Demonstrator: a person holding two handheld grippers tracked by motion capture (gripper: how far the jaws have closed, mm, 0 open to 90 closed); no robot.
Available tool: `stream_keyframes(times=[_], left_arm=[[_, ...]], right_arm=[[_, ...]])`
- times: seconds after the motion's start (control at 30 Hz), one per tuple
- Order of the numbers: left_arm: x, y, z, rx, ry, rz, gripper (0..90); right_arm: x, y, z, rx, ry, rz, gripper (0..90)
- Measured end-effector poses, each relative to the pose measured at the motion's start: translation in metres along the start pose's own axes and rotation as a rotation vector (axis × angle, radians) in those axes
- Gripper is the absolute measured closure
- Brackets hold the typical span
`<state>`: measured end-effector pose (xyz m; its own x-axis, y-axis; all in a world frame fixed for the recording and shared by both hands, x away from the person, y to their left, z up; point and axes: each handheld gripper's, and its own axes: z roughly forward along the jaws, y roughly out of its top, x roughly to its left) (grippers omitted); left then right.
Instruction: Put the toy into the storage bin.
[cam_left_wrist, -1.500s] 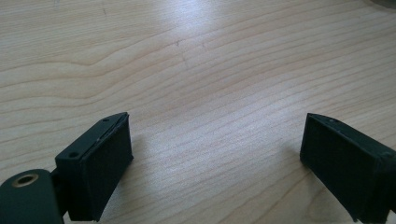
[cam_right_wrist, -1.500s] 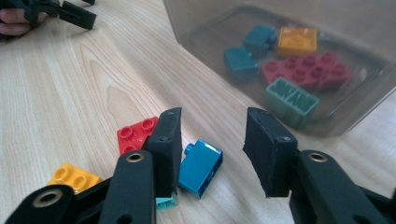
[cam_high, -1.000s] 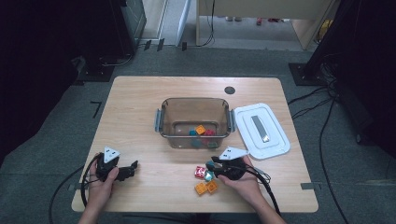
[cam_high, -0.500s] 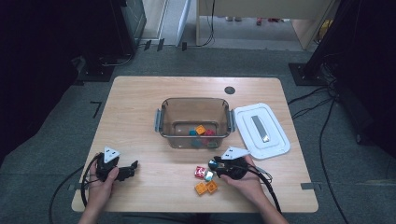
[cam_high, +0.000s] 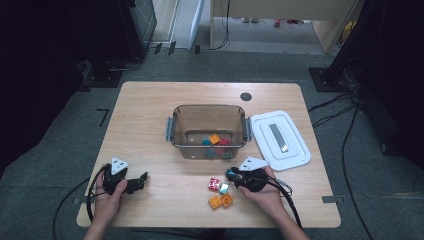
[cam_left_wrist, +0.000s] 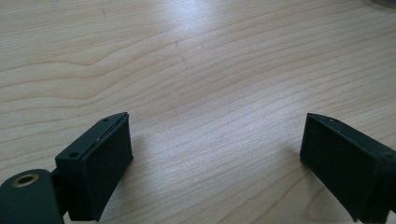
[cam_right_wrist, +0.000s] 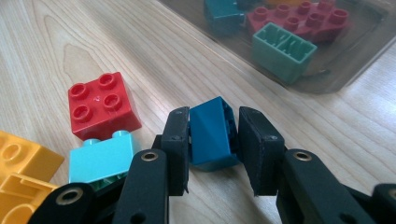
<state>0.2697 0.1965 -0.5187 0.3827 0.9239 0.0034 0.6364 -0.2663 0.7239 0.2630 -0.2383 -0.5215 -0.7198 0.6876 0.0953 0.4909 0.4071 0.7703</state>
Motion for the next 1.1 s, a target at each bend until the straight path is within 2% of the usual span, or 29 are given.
stream_keyframes(times=[0.73,1.1], left_arm=[[0.000,0.000,0.000,0.000,0.000,0.000,9.1],[0.000,0.000,0.000,0.000,0.000,0.000,9.1]], right_arm=[[-0.003,0.003,-0.015,-0.042,0.000,0.005,67.8],[-0.006,0.016,-0.037,-0.087,-0.002,0.021,67.9]])
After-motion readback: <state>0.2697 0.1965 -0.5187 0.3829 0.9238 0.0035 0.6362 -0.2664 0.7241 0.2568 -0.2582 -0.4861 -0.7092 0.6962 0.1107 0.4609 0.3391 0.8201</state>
